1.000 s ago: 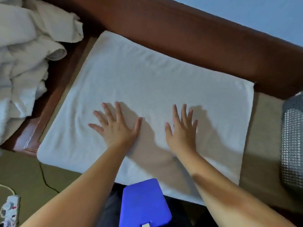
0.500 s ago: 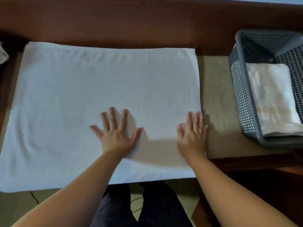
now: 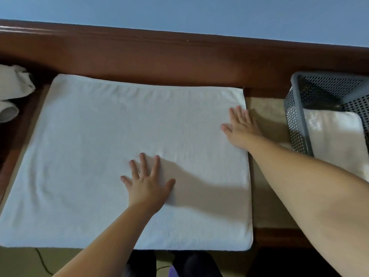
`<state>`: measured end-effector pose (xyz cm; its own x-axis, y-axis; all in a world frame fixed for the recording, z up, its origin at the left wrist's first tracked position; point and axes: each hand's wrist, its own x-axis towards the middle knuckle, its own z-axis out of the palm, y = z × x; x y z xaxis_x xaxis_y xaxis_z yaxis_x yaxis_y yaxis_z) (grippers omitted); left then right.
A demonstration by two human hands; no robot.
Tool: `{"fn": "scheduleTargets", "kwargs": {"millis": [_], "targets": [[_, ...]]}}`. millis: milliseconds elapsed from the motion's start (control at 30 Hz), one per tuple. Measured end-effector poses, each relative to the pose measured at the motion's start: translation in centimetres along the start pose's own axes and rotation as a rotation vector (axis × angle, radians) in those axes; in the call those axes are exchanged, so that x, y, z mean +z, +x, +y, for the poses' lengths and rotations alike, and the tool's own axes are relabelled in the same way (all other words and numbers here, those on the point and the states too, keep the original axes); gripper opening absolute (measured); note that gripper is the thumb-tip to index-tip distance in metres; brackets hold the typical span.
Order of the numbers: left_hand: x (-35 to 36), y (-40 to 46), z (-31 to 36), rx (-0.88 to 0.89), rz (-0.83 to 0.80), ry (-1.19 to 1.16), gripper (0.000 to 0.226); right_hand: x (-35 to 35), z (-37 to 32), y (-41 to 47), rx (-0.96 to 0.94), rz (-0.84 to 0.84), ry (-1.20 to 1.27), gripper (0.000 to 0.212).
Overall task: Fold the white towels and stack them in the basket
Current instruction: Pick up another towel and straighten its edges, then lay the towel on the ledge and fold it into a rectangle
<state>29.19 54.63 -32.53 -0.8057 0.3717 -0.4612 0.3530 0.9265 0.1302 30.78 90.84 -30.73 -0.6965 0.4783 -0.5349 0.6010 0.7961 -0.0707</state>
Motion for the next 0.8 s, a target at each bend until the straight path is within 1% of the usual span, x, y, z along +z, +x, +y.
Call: {"fn": "scheduleTargets", "kwargs": {"millis": [133, 200, 300, 367, 467, 533, 667, 800], "targets": [[0.4, 0.1, 0.1, -0.004, -0.001, 0.028, 0.092, -1.9, -0.6, 3.2, 0.148, 0.0, 0.032, 0.081], [0.3, 0.1, 0.1, -0.013, -0.015, 0.027, 0.093, -2.0, -1.6, 3.4, 0.187, 0.022, 0.069, 0.08], [0.0, 0.0, 0.0, -0.005, -0.031, 0.003, 0.094, -1.1, -3.7, 2.0, 0.199, 0.088, 0.114, 0.078], [-0.3, 0.0, -0.1, 0.005, -0.042, -0.006, 0.095, -0.3, -5.0, 0.5, 0.206, 0.109, 0.148, 0.081], [-1.0, -0.1, 0.2, -0.015, -0.061, -0.023, 0.096, 0.8, -6.1, -1.7, 0.295, 0.167, 0.296, 0.086], [-1.7, 0.0, 0.9, -0.049, -0.069, -0.043, 0.095, 1.3, -6.1, -3.0, 0.374, 0.202, 0.384, 0.087], [-2.5, 0.2, 2.9, -0.112, -0.041, -0.077, 0.089, 2.5, -4.5, -5.3, 0.429, 0.224, 0.403, 0.086], [-2.7, 0.3, 5.1, -0.062, -0.047, -0.108, 0.08, 3.3, -2.8, -7.4, 0.409, 0.188, 0.363, 0.083]]}}
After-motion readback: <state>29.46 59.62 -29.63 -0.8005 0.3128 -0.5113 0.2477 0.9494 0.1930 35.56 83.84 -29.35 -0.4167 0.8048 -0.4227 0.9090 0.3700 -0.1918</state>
